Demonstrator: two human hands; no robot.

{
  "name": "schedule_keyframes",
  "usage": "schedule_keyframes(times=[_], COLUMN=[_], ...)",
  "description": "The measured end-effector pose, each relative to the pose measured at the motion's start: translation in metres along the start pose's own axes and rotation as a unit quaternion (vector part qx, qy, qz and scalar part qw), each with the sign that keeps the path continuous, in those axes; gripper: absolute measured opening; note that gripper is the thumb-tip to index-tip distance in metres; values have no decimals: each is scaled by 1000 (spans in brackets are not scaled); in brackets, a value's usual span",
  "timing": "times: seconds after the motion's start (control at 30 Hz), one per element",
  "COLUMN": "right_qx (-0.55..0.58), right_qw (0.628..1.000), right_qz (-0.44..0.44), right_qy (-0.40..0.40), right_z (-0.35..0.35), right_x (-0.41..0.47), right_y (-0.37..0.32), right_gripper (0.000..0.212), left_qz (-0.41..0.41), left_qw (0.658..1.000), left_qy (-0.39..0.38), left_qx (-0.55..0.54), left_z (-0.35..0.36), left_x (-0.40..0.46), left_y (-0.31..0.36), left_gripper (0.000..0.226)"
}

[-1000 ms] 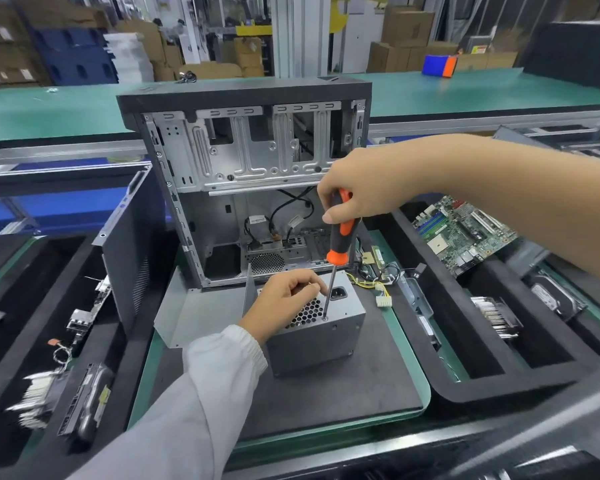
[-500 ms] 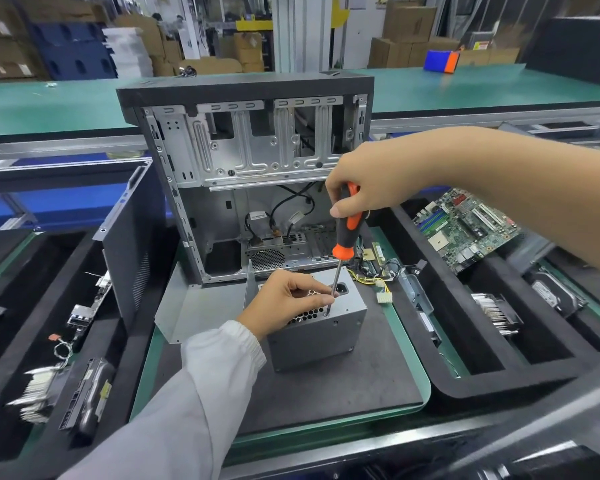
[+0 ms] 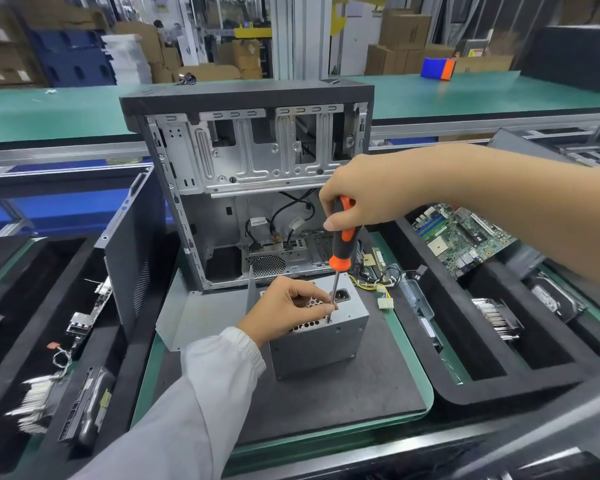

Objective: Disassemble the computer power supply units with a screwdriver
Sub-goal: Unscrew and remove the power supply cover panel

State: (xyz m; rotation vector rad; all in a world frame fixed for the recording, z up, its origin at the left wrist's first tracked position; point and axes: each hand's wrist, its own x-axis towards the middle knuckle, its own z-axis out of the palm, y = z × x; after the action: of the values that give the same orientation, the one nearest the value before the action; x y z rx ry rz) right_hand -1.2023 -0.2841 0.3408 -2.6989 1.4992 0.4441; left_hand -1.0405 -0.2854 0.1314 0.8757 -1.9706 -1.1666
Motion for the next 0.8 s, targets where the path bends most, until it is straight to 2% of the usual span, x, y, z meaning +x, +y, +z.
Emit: schedule_keyframes(times=[0.13,0.23,0.37,0.43,0.5,0.57,0.67,0.73,0.77,0.8], right_qx=[-13,0,0,10,30,-5,-107,-44,-5,11], right_qw=[1000,997,992,995,998,996,994,997,996,994], right_qz=[-26,-78,-117,-73,27,79,-8,-61,-77,-94], right_qy=[9,-24,-51,-61,-52,-36,7,-23,-42,-56], right_z=[0,-5,-12,-13,-14,-10,-5,-9,-11,-14], right_x=[-2,-8,-10,-9,-8,-5,2,-2,-5,-9], right_y=[-4,-8,-15,-16,-18,-22,-19,-15,-13,-11], right_gripper=[23,7,24,36,65,72,48,18,11,15], left_qz=[3,-2,-4,-11,-17,-12,-10,-11,-10,-10], left_qw=[1000,998,998,998,998,998,998,998,998,998], left_qy=[-19,-33,-36,-30,-22,-24,-35,-39,-43,-47], left_qx=[-9,-45,-49,-46,-57,-54,-52,-50,-46,-42], left_z=[-2,-1,1,1,2,2,1,0,1,3], left_x=[0,1,2,2,2,3,4,5,6,6], left_y=[1,2,1,1,1,1,0,1,2,3], left_gripper=[8,14,10,8,12,14,11,10,10,9])
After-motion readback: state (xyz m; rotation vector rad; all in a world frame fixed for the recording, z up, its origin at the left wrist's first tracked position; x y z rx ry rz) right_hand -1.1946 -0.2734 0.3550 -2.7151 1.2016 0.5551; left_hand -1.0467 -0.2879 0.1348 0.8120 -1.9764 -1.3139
